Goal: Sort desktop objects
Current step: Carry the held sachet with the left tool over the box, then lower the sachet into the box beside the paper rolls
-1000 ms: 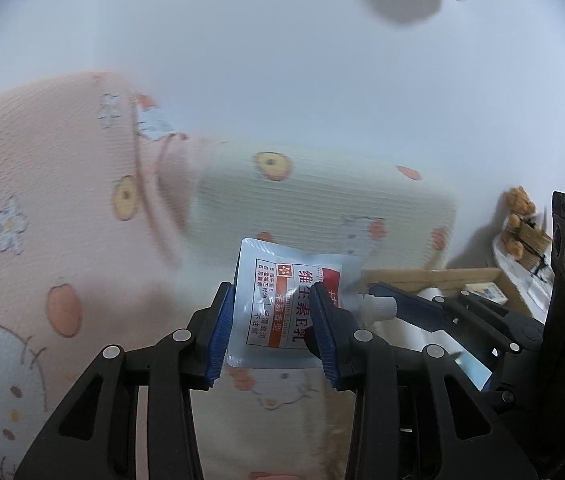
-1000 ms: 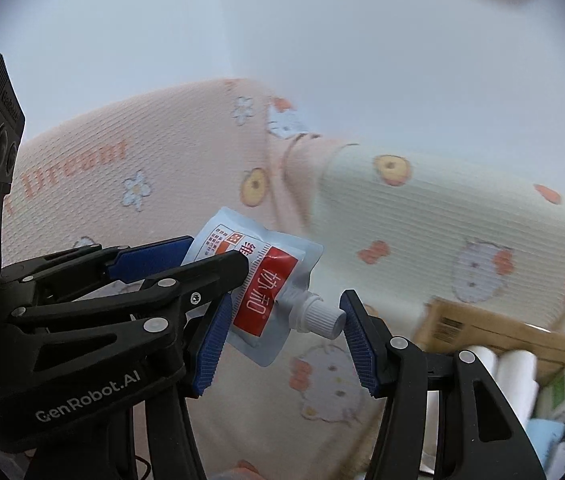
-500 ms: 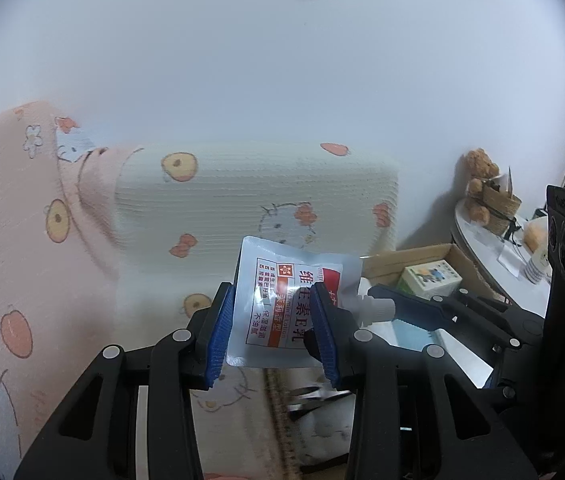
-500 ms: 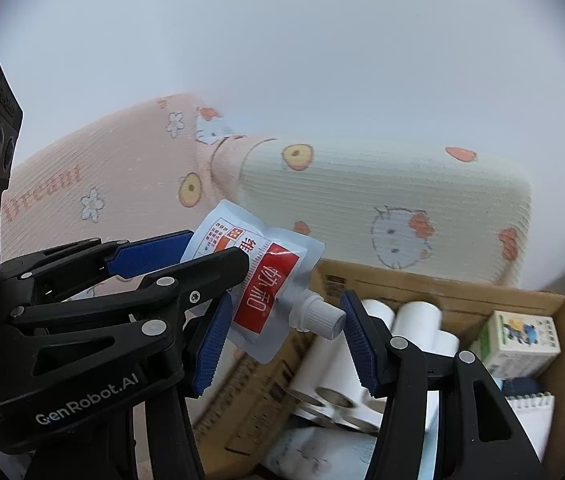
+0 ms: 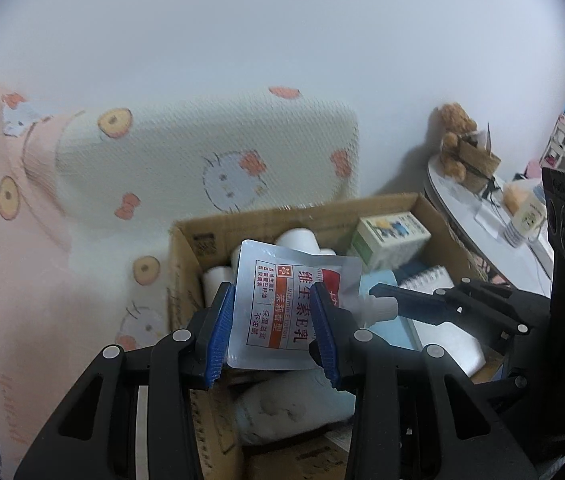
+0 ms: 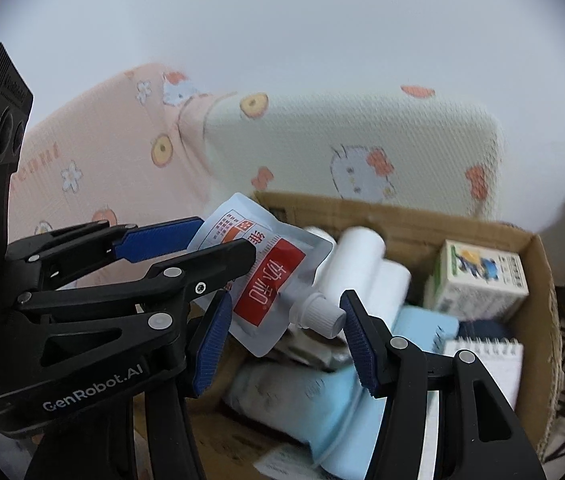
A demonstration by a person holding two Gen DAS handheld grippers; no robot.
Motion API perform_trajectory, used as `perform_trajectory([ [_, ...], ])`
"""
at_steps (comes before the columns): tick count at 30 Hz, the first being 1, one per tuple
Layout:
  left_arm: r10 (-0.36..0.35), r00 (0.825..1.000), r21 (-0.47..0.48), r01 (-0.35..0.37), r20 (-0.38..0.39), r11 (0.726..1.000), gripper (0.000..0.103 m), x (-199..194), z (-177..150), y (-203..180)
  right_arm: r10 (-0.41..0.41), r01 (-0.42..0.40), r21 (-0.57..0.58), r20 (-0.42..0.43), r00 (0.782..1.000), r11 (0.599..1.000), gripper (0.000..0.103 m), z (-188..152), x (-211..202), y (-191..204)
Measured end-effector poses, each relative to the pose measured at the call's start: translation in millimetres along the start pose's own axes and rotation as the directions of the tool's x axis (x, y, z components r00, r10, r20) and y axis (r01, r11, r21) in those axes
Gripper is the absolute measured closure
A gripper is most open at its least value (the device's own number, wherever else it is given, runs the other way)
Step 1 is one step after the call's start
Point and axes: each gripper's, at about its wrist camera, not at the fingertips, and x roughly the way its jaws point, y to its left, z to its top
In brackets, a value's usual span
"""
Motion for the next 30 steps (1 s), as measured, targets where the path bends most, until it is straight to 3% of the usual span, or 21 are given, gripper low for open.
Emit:
perform_trajectory([
  [11, -0.061, 0.985, -0.057, 0.053, -0.159, 0.997, 0.062, 30, -19, -4, 0.027, -0.024, 0.015, -0.179, 0.983, 1.000, 0.049, -18, 11, -18],
  [15, -0.090, 0.969, -0.054, 0.080, -0.229, 0.995, 0.062, 42, -27, -10, 0.041, -0.040, 0.011, -0.258, 0.965, 0.999, 0.049, -26, 20, -21],
  [18, -0.146, 0.950, -0.048, 0.138, -0.276, 0.989, 0.063, 46, -30, -16, 0.064, -0.061, 0.021, -0.313, 0.947, 0.998, 0.049, -33, 25, -24],
  [20, -0.134, 0.950, -0.023, 0.133, -0.281, 0.991, 0.063, 46, -32, -21, 0.104, -0.095, 0.044, -0.350, 0.931, 0.995, 0.049, -37, 28, -26],
  [23, -0.117, 0.941, -0.014, 0.119, -0.319, 0.993, 0.063, 50, -35, -22, 0.096, -0.098, 0.012, -0.367, 0.925, 0.995, 0.050, -41, 32, -23],
  [28, -0.150, 0.902, -0.097, 0.122, -0.404, 0.988, 0.065, 66, -44, -9, 0.096, -0.111, -0.012, -0.413, 0.906, 0.994, 0.051, -48, 41, -21],
  [30, -0.125, 0.898, -0.091, 0.096, -0.422, 0.991, 0.069, 70, -46, -8, 0.089, -0.108, -0.019, -0.427, 0.900, 0.994, 0.051, -49, 44, -22],
])
